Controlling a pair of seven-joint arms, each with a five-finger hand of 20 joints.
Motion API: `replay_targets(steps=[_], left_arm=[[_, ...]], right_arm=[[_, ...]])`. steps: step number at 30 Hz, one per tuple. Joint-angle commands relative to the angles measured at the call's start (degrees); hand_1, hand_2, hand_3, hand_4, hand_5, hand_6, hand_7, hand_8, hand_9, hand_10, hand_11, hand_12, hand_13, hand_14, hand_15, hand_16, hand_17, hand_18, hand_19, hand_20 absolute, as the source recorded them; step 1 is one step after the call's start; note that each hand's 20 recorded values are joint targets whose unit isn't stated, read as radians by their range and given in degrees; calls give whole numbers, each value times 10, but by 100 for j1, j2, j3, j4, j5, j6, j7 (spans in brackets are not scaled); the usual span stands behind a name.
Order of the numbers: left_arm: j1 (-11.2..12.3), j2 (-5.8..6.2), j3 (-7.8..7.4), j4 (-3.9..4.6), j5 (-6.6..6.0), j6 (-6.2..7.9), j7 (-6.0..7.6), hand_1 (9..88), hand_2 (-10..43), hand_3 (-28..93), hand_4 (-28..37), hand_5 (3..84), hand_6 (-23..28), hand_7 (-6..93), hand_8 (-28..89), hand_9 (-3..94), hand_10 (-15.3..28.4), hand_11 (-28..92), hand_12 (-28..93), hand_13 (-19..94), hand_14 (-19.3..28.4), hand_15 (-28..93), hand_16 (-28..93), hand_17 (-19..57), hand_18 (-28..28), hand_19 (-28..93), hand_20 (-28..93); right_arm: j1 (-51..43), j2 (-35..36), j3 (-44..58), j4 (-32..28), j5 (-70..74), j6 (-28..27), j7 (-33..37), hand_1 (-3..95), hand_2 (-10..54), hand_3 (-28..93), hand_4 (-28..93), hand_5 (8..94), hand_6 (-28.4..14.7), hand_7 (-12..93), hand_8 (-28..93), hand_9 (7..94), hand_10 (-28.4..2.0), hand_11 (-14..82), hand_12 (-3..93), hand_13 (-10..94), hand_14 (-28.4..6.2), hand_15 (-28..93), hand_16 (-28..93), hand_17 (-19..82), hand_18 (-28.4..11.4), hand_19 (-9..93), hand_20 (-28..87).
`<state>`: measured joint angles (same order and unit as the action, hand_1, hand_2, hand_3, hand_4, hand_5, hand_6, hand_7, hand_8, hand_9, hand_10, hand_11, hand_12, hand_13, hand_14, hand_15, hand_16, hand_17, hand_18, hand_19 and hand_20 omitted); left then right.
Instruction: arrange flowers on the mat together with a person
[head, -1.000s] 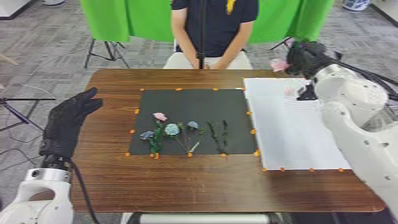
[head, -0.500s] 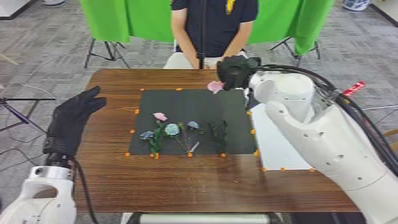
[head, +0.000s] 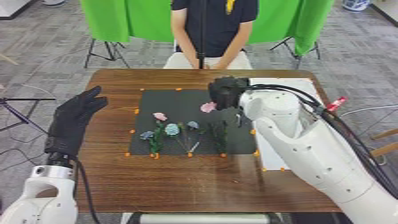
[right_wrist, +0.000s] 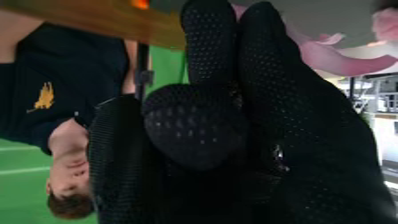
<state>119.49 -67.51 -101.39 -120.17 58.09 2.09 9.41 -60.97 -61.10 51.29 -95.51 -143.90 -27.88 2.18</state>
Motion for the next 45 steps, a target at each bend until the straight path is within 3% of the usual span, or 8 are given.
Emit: replay_targets(steps=[1,2,5,17,20,29,37,45], left_arm=[[45,-111,-25,-55,-54,-92,-111,247,51,608,-243,466,50,94,-53,441,142,199,158,311,171,140,53,13,122,61,151],[8,-105,-32,-47,17,-134,-156,246,51,609,-242,465,49,94,-52,441,142,199,158,311,171,140,53,13,122,61,151],[5,-92,-39,-59,-131,-156,-187,246,51,608,-241,465,49,94,-52,441,141,199,159,310,171,140,53,13,122,61,151],[8,-27,-31,-49,-153,-177,-177,246,49,608,-239,463,51,90,-51,438,141,197,160,308,172,139,54,12,122,62,151],[33,-48,-59,-61,-66,-191,-186,247,49,607,-239,463,51,89,-50,438,141,197,160,307,173,139,54,12,122,62,151],[31,-76,-106,-62,-21,-220,-202,246,48,607,-238,463,50,90,-50,438,142,197,160,307,173,140,54,10,123,63,150],[47,-110,-132,-70,17,-257,-210,247,48,605,-237,463,50,90,-51,438,141,197,160,308,174,140,54,10,123,63,150],[46,-57,-115,-64,28,-217,-220,247,48,604,-237,462,51,89,-51,437,141,196,159,308,173,139,54,10,123,63,150]], right_arm=[[-162,33,5,56,-142,-67,-53,629,-95,530,-236,792,-2,186,51,937,-108,251,207,937,-4,615,160,759,-60,932,330],[-191,55,18,39,-119,-81,-20,629,-95,531,-235,789,-2,183,46,937,-109,249,209,937,-4,615,160,759,-60,932,330],[-252,62,52,53,-185,-112,-47,629,-95,531,-237,781,-3,180,39,937,-111,248,211,937,-4,614,162,759,-61,932,330],[-325,137,88,96,-431,-148,-24,624,-95,527,-233,753,-4,173,19,937,-112,208,246,937,-6,600,171,746,-64,932,331],[-314,150,105,81,-485,-271,-20,617,-95,526,-233,744,0,172,15,937,-112,200,249,937,-6,596,172,743,-64,932,328],[-278,226,114,-108,-414,-536,-35,525,-95,632,-261,686,15,179,-33,929,-105,193,262,937,-5,579,185,737,-61,932,318],[-200,249,189,-237,-257,-838,16,502,-95,649,-273,674,24,181,-121,927,-104,208,244,937,-6,572,191,734,-61,932,313],[-423,425,1039,-1045,555,-1310,446,487,-95,660,-280,658,22,175,-127,930,-105,227,220,937,-7,575,190,737,-58,932,301]])
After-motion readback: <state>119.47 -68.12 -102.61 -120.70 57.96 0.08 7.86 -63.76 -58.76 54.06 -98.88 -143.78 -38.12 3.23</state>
